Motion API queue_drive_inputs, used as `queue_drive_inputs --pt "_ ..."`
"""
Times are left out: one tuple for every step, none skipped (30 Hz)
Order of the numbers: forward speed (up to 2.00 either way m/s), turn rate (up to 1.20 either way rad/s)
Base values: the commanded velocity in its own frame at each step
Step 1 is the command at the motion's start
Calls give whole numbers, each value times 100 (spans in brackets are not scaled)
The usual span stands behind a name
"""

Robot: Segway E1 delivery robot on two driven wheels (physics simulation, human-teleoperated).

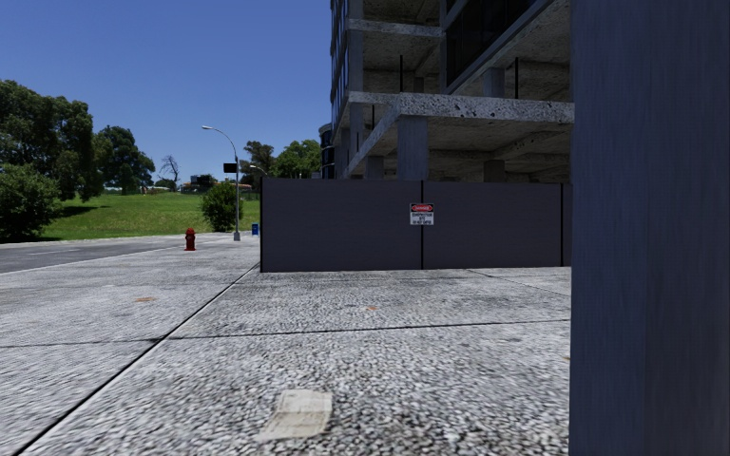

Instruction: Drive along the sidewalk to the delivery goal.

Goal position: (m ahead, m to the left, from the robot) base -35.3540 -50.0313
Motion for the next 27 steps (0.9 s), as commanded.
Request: queue_drive_inputs --pt "0 0" --pt "0 0" --pt "0 0" --pt "0 0" --pt "0 0" --pt "0 0" --pt "0 0" --pt "0 0" --pt "0 0" --pt "0 0" --pt "0 0" --pt "0 0" --pt "0 0" --pt "0 0" --pt "0 0" --pt "0 0" --pt "0 0" --pt "0 0" --pt "0 0" --pt "0 0" --pt "0 0" --pt "0 0" --pt "0 0" --pt "0 0" --pt "0 0" --pt "0 0" --pt "0 0"
